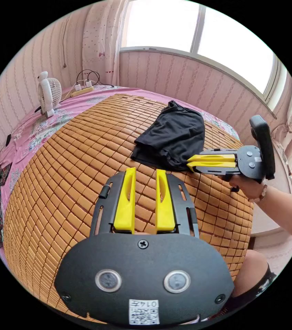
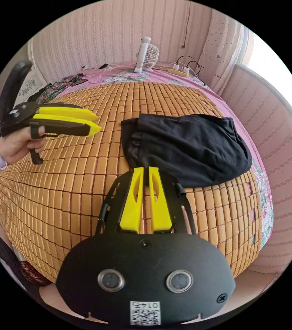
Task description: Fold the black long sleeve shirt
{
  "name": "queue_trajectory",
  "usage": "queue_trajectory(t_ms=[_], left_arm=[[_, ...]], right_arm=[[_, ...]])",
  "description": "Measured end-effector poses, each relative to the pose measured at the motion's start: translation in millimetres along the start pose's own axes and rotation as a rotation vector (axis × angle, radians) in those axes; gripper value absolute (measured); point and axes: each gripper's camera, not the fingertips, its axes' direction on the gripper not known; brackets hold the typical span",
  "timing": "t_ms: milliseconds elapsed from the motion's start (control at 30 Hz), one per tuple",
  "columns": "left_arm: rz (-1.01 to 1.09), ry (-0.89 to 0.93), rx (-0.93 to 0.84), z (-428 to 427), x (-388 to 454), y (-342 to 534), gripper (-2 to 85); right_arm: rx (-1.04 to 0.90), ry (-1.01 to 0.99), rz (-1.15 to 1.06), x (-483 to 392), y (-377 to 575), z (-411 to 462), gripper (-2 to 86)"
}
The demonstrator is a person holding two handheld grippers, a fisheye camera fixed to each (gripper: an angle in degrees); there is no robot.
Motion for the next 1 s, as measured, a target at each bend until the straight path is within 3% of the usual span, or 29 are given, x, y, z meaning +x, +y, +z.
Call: queue_trajectory(t_ms=[133, 200, 400, 567, 633, 767, 1000], left_arm=[[-0.03, -0.04, -0.052, 60, -18, -47, 4.1], [-0.05, -0.028, -0.166, 87, -24, -57, 2.9], [0.021, 0.036, -0.292, 59, -33, -27, 0.7], [-0.109, 0.34, -0.267, -57, -35, 130, -0.5], [-0.184, 0.384, -0.232, -104, -25, 190, -0.6], [-0.365, 0.322, -0.136, -213, 8, 305, -0.6], [-0.492, 0.244, 0.097, -347, 34, 391, -0.7]], right_arm=[[-0.005, 0.048, -0.037, -15, 0, -4, 0.9], [-0.005, 0.065, -0.062, -24, 0, -8, 0.8], [-0.023, -0.044, -0.217, -66, 39, -41, 0.5], [-0.135, -0.209, -0.181, -120, 104, -92, 0.4], [-0.189, -0.297, -0.171, -147, 127, -109, 0.4], [-0.255, -0.451, -0.261, -213, 168, -156, 0.5], [-0.283, -0.577, -0.307, -272, 196, -231, 0.8]])
